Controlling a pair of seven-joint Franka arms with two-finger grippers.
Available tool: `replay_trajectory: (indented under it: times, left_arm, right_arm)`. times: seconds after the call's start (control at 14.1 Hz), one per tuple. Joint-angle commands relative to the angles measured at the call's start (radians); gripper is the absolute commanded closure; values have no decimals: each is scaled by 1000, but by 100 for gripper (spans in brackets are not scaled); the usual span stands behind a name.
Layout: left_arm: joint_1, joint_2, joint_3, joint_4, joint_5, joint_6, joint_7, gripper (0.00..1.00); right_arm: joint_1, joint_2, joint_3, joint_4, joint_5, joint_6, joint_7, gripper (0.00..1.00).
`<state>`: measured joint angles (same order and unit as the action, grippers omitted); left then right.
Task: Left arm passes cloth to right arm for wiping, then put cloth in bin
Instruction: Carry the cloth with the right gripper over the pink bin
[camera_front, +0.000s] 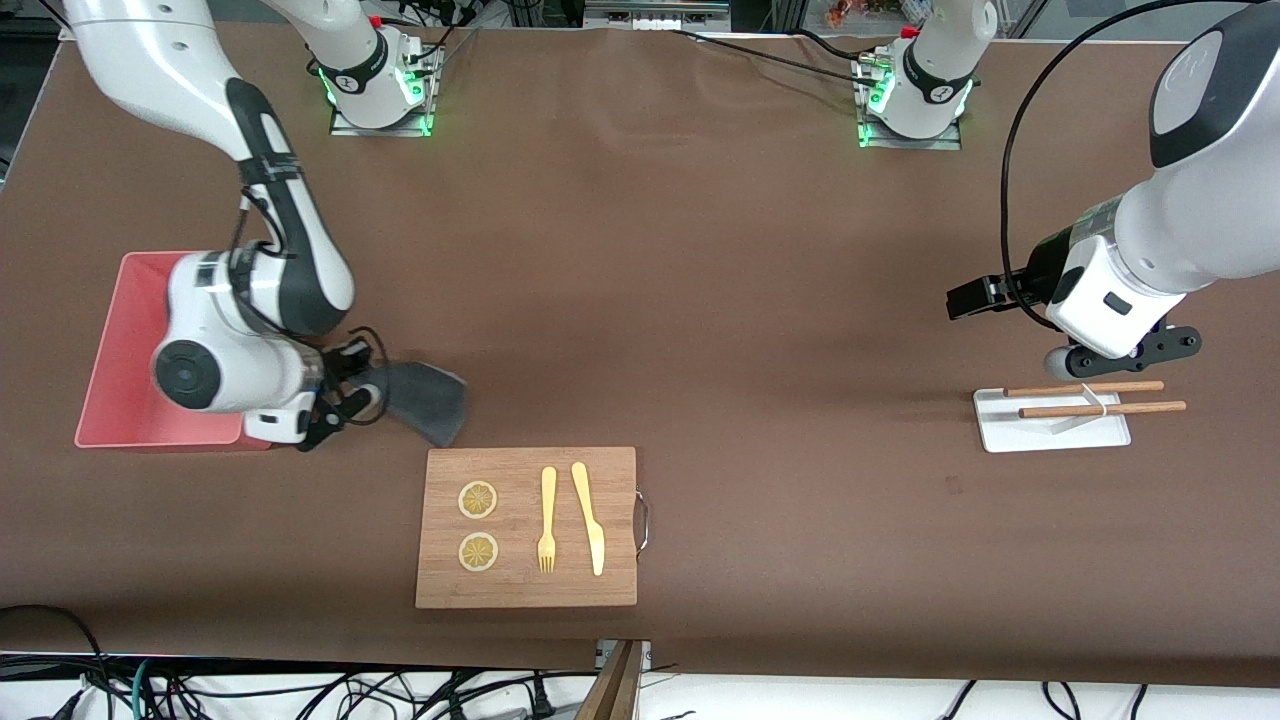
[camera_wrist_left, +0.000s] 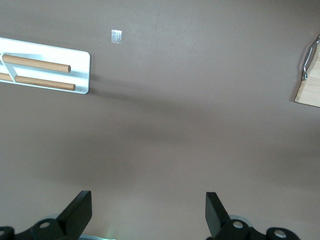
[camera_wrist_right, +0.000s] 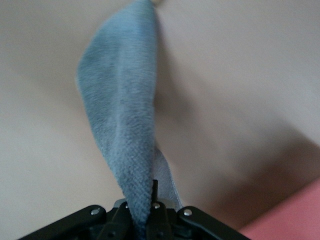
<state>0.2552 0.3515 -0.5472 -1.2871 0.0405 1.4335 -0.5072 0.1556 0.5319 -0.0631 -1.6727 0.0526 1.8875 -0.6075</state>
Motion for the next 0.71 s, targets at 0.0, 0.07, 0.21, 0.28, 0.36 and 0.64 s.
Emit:
replay_trajectory:
  times: [0.0,0.07,0.21,0.28,0.36,0.64]
  left_arm:
    - [2,-11,-2,-5,25,-12,22,0]
    - [4,-11,0,-5,25,-12,22,0]
    - [2,-11,-2,-5,25,-12,22,0]
    - [2,-11,-2,-5,25,-12,21,0]
    - [2,-11,-2,-5,25,-12,21,0]
    - [2,-11,-2,-5,25,-12,22,0]
  right_arm:
    - [-34,-87,8,-38,-60,-71,-55,100]
    - [-34,-122,5,-32,-88,-120,-60,100]
    - [-34,-180,5,3,-128,-223,-63,100]
    - [-34,-200,5,40,-140,-285,-67,100]
    - [-37,-214,3,85,-149,-350,-81,100]
    - [-89,-323,5,148,-203,-436,-169,100]
